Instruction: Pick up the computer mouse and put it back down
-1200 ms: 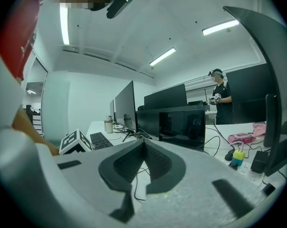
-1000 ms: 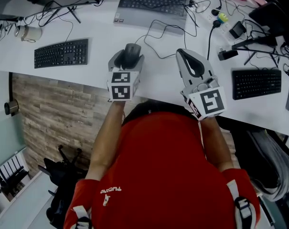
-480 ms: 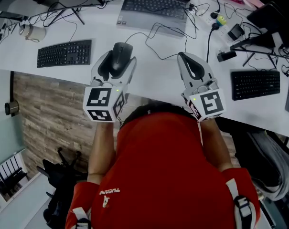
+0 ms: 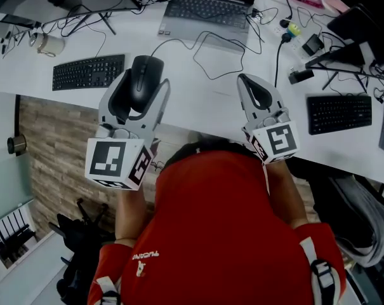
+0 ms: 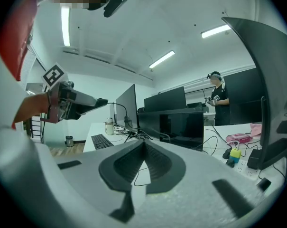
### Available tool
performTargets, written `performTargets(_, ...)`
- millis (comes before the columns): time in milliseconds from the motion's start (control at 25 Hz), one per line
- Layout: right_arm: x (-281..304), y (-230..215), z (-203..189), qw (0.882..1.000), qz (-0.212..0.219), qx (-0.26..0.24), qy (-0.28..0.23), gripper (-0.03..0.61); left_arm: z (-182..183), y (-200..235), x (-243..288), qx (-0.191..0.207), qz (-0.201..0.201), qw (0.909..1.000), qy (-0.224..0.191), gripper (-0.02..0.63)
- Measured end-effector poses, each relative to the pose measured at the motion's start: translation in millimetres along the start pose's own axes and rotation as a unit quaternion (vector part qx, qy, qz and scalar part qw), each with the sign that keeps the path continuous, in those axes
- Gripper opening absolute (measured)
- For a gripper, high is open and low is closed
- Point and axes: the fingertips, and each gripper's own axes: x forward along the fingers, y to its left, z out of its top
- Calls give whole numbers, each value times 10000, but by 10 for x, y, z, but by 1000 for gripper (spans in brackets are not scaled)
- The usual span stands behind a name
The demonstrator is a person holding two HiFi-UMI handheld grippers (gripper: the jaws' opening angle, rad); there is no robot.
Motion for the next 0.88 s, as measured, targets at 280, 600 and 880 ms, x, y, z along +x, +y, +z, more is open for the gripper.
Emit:
performTargets(280,-7,19,88,10000,-19,-26,-80,5,232,-11,-116,124,7,9998,-160,304)
performTargets(600,-8,20,71,10000,-55,-40,-46,5,16,63,-10,14,4,10000,-25,304)
performTargets(880,-52,-15,42,9999,-139,-56,25,5,-358,78,200,-141,-110,9996,232,304)
